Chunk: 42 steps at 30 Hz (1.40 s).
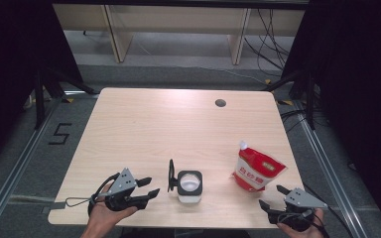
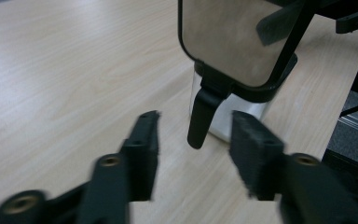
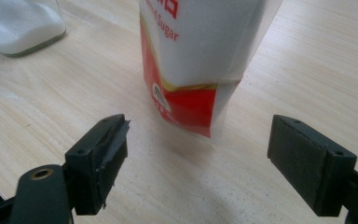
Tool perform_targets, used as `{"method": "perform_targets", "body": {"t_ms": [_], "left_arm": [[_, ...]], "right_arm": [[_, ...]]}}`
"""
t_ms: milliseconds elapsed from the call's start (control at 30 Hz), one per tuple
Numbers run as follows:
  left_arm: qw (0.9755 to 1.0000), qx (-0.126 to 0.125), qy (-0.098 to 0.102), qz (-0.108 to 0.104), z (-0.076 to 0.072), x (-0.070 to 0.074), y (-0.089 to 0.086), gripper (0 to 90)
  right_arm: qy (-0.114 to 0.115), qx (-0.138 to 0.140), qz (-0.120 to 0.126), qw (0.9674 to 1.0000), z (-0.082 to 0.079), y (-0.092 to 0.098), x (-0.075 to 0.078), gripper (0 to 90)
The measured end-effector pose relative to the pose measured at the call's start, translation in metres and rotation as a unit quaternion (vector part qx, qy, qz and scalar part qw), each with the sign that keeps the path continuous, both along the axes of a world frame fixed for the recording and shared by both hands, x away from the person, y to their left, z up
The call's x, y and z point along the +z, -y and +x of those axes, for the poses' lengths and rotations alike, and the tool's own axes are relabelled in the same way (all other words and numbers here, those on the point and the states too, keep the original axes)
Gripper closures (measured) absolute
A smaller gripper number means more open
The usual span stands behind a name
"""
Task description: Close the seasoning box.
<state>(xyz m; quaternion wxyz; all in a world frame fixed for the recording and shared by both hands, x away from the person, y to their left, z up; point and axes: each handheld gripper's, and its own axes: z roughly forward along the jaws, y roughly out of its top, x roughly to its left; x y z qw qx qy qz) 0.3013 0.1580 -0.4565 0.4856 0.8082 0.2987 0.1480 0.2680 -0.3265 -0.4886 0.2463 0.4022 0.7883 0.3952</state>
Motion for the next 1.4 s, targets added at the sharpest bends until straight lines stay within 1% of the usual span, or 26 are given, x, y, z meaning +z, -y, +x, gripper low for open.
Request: {"method": "perform_targets", "body": {"t_ms": [33, 67, 167, 200, 233, 267, 300, 333, 400, 433, 500, 600, 633, 667, 733, 967, 1000, 1033, 1067, 1100, 1133, 1167, 1233, 1267, 1367, 1400], "left_arm": [[1.0, 0.005, -0.003, -0.006, 0.0, 0.001, 0.002, 64.6], [1.0, -0.002, 0.004, -0.002, 0.002, 0.003, 0.003, 69.6], [0.9999, -0.008, 0.012, 0.001, 0.004, 0.006, 0.01, 79.5], [0.9997, -0.012, 0.02, 0.007, 0.005, 0.008, 0.013, 81.8], [0.9998, -0.009, 0.017, 0.005, 0.004, 0.009, 0.015, 83.8], [0.9998, -0.009, 0.018, 0.006, 0.004, 0.01, 0.017, 85.2], [0.9995, -0.015, 0.025, 0.009, 0.005, 0.011, 0.019, 86.4], [0.9996, -0.013, 0.024, 0.011, 0.005, 0.012, 0.02, 87.2], [0.9994, -0.012, 0.029, 0.017, 0.006, 0.014, 0.022, 88.1], [0.9994, -0.01, 0.029, 0.014, 0.006, 0.014, 0.023, 88.3], [0.9994, -0.013, 0.031, 0.012, 0.007, 0.015, 0.023, 88.4], [0.9994, -0.012, 0.03, 0.012, 0.006, 0.016, 0.023, 88.6], [0.9995, -0.012, 0.029, 0.007, 0.005, 0.016, 0.024, 88.6], [0.9992, -0.018, 0.033, 0.009, 0.006, 0.017, 0.024, 88.7], [0.9992, -0.019, 0.032, 0.011, 0.005, 0.019, 0.025, 88.7], [0.9989, -0.028, 0.036, 0.004, 0.006, 0.024, 0.031, 88.7], [0.9987, -0.031, 0.039, 0.009, 0.007, 0.026, 0.031, 88.6], [0.9988, -0.031, 0.038, 0.005, 0.007, 0.028, 0.032, 88.6], [0.9984, -0.032, 0.045, 0.012, 0.008, 0.03, 0.031, 88.5], [0.9985, -0.032, 0.044, 0.002, 0.008, 0.031, 0.031, 88.5], [0.9985, -0.03, 0.044, 0.007, 0.009, 0.033, 0.031, 88.4], [0.9985, -0.033, 0.044, 0.002, 0.009, 0.034, 0.031, 88.2], [0.9983, -0.033, 0.048, 0.01, 0.009, 0.037, 0.031, 88.1], [0.9984, -0.032, 0.046, 0.007, 0.009, 0.037, 0.032, 88.1], [0.9981, -0.037, 0.048, 0.012, 0.01, 0.039, 0.034, 88.1], [0.9981, -0.039, 0.047, 0.008, 0.01, 0.038, 0.035, 88.1]], "right_arm": [[0.011, 0.003, -0.007, 0.9999, 0.002, 0.002, 0.0, 20.9], [-0.008, 0.002, 0.004, 1.0, 0.001, 0.001, -0.001, 20.9], [-0.006, -0.002, 0.001, 1.0, 0.0, 0.002, 0.0, 21.0], [-0.008, 0.003, 0.006, 0.9999, 0.001, 0.001, -0.001, 21.1], [0.004, 0.0, -0.004, 1.0, 0.0, 0.001, 0.0, 21.1], [-0.002, -0.003, -0.001, 1.0, -0.001, 0.0, 0.0, 21.1], [0.009, 0.004, -0.01, 0.9999, 0.001, 0.0, 0.0, 21.1], [0.006, 0.01, -0.007, 0.9999, 0.001, 0.0, 0.0, 21.2], [0.01, 0.01, -0.007, 0.9999, 0.002, 0.0, 0.0, 21.2], [0.001, -0.003, 0.002, 1.0, 0.0, -0.001, 0.0, 21.2], [0.008, 0.006, -0.007, 0.9999, 0.001, 0.0, 0.0, 21.5], [-0.015, -0.004, 0.0, 0.9999, -0.003, -0.003, 0.001, 21.6], [-0.012, 0.0, -0.003, 0.9999, -0.002, -0.003, 0.001, 21.7], [-0.006, 0.003, -0.005, 1.0, -0.001, -0.002, 0.001, 21.7], [0.009, 0.011, -0.014, 0.9998, 0.001, -0.001, 0.001, 22.3], [0.003, 0.017, -0.01, 0.9998, 0.001, -0.001, 0.0, 22.0], [0.001, 0.016, -0.01, 0.9998, 0.001, -0.001, 0.001, 22.0], [0.001, 0.016, -0.01, 0.9998, 0.001, -0.001, 0.001, 21.9], [0.001, 0.016, -0.01, 0.9998, 0.001, -0.001, 0.001, 22.0], [0.002, 0.016, -0.01, 0.9998, 0.001, -0.001, 0.001, 22.0], [0.003, 0.017, -0.011, 0.9998, 0.001, -0.001, 0.001, 22.1], [0.007, 0.015, -0.013, 0.9998, 0.001, -0.001, 0.001, 22.1], [0.01, 0.012, -0.012, 0.9998, 0.001, -0.001, 0.001, 22.1], [0.013, 0.011, -0.013, 0.9998, 0.001, 0.0, 0.001, 22.1], [0.009, 0.011, -0.012, 0.9998, 0.001, -0.001, 0.001, 22.0], [0.006, 0.01, -0.01, 0.9999, 0.0, -0.001, 0.001, 22.0]]}}
